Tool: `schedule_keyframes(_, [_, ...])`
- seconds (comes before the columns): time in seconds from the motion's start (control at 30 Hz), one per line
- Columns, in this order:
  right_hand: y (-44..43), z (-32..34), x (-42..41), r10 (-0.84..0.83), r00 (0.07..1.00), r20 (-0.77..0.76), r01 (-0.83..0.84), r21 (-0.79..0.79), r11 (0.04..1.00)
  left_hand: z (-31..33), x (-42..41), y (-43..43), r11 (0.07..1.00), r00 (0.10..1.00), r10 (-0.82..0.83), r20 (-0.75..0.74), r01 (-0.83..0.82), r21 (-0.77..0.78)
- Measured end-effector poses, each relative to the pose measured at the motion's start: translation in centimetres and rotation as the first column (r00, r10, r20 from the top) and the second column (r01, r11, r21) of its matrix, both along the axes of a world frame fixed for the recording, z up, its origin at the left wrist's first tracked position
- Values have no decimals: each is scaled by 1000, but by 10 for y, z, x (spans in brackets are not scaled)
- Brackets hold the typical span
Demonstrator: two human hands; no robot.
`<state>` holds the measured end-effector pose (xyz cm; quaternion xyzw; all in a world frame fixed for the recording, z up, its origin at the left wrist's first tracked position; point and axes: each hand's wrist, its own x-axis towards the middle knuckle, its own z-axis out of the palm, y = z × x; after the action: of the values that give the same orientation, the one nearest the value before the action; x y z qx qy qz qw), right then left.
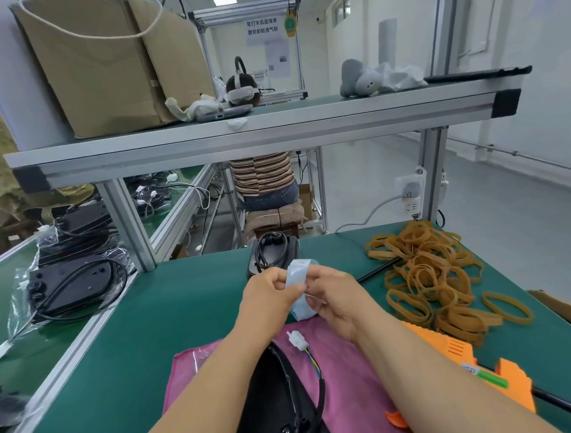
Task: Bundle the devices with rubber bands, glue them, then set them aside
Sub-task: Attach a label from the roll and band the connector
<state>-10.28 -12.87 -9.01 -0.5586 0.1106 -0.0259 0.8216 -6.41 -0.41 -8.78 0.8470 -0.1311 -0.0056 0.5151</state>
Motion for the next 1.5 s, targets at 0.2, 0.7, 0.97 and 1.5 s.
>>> schedule_keyframes(0.2, [-4, 3, 5, -9, 986, -167, 46, 217, 975, -5, -3, 14, 970, 983, -178, 36, 169, 177])
schedule_keyframes(0.7, [0, 4, 5, -71, 982, -178, 95, 132, 987, 7, -7, 1, 991, 910, -5, 414, -50, 122])
schedule_keyframes(0.97, [-1, 6, 0, -14, 967, -253, 66, 196, 978, -1, -7, -1, 977, 818, -30, 575, -97, 189])
schedule_keyframes(1.5, [-2, -7, 8, -178, 944, -279, 207, 77, 975, 15, -31, 41, 967, 963, 208, 174, -175, -187])
